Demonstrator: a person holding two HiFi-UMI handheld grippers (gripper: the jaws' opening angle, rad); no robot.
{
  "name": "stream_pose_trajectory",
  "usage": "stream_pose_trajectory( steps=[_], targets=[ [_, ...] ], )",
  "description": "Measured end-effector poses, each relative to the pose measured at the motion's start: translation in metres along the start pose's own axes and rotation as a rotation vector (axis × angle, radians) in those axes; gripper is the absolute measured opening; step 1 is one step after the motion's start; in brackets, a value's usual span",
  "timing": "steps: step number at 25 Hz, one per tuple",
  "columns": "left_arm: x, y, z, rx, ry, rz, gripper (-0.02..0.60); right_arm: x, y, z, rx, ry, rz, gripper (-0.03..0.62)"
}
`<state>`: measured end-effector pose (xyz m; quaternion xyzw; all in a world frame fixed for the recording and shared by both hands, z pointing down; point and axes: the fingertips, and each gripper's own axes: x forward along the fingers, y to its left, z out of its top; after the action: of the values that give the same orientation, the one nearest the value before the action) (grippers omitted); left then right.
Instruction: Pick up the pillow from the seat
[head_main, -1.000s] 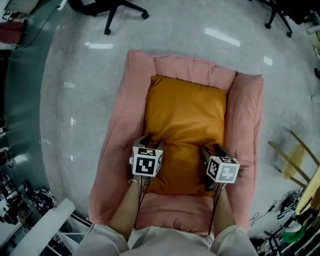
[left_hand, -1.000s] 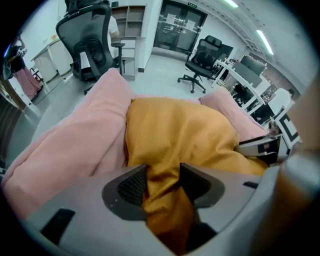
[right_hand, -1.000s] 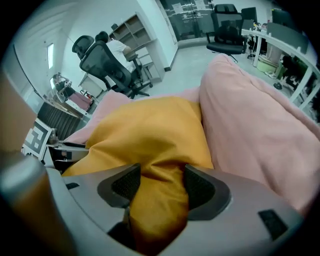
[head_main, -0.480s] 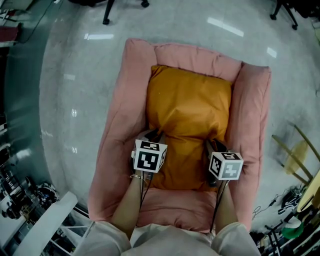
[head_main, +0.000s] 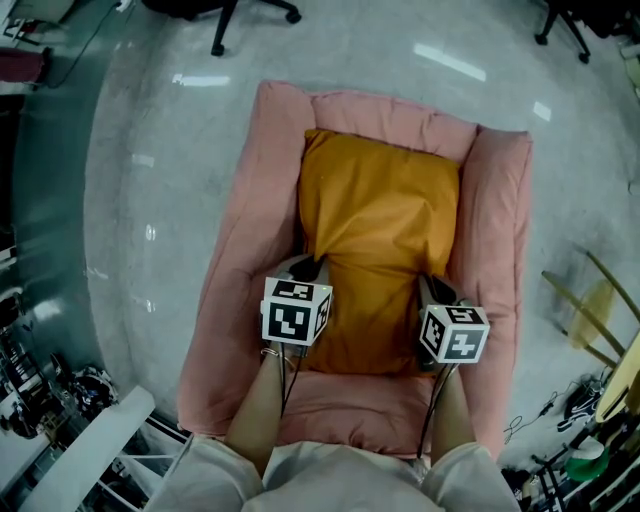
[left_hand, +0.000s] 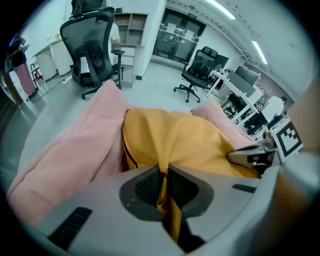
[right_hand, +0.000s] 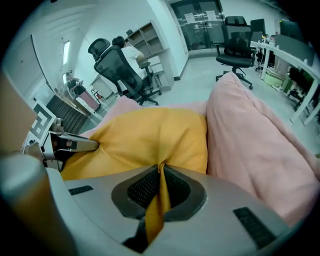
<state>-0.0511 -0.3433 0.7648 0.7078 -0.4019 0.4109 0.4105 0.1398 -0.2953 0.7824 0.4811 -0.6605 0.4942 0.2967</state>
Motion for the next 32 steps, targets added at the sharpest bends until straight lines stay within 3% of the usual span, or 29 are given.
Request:
stream_pose_trajectory(
  steps=[14, 24, 32],
  targets=[
    [-0.044, -0.014, 0.036, -0.013, -0.100, -0.004, 0.025, -0.043, 0.008, 0.035, 0.013, -0.115, 0.004, 0.037],
    [-0.098, -0.023, 0.082, -0.029, -0.277, -0.008, 0.025, -0.092, 0.026, 0.098, -0.113, -0.268, -0.020, 0.038],
    [-0.141, -0.033, 0.091, -0.024, -0.345, -0.022, 0.025, -0.134, 0.046, 0.110, -0.142, -0.338, -0.026, 0.038]
  ],
)
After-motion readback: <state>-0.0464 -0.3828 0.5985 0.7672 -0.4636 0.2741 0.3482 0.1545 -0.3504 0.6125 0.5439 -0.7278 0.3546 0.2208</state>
